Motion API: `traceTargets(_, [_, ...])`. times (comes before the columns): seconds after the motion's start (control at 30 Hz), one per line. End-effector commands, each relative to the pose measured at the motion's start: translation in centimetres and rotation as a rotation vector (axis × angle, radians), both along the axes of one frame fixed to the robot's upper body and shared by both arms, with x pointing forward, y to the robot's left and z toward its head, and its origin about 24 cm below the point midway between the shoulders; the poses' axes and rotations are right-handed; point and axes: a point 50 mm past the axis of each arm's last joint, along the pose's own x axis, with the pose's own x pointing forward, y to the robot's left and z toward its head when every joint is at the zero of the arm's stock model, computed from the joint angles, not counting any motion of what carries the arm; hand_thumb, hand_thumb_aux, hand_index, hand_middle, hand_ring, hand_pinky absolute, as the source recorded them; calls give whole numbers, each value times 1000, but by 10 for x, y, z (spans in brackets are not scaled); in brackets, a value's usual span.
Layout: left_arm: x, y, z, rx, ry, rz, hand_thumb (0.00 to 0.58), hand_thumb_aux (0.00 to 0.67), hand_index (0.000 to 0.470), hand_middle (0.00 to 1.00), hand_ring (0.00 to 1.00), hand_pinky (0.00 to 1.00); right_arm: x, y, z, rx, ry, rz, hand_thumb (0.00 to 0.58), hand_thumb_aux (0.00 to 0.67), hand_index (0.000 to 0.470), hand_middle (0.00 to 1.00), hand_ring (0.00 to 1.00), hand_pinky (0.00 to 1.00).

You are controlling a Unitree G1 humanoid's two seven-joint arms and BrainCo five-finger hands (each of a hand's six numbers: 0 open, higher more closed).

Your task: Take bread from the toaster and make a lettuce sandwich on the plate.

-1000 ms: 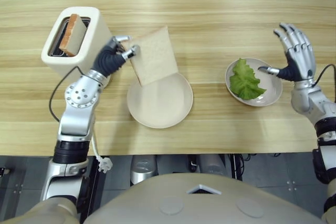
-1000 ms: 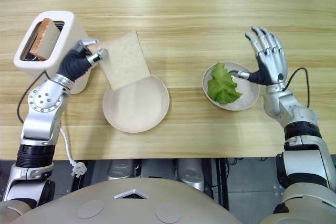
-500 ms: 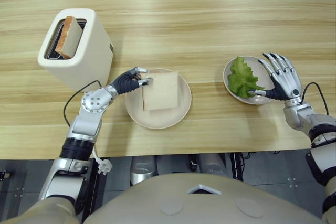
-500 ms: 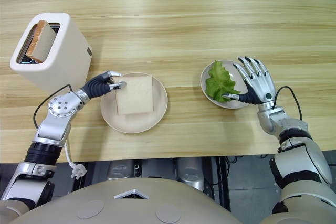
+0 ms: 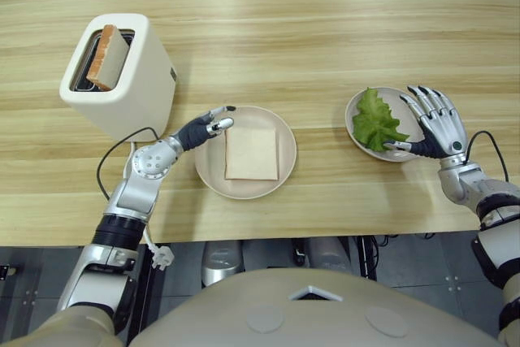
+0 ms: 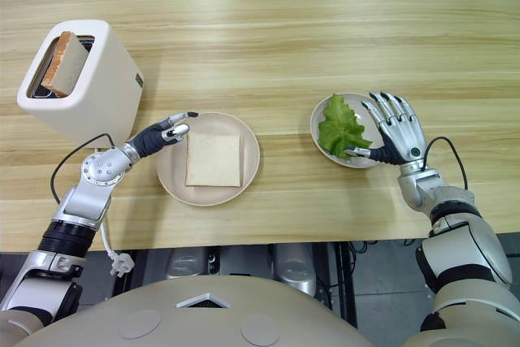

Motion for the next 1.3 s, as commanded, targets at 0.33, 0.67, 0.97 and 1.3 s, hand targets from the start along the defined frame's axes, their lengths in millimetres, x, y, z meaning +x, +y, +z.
traceTargets(0.33, [-1,71,81,309,-400,328,0,0,0,878,878,878,-3,-3,-7,-9,61,-38,0,0,0,0,0,0])
traceTargets(0.67, [-7,52,57,231,-343,305,0,0,0,98,98,98,0,-1,-19,21,230,-104,175,110,76,0,0,0])
traceTargets(0.97, [-5,51,53,220,-335,313,0,0,0,0,0,0,0,0,-25,33,304,-134,482,394,271,0,0,0])
traceTargets(1.3, [-2,44,43,209,-309,298,0,0,0,0,0,0,5,5,-20,35,253,-104,534,481,330,0,0,0])
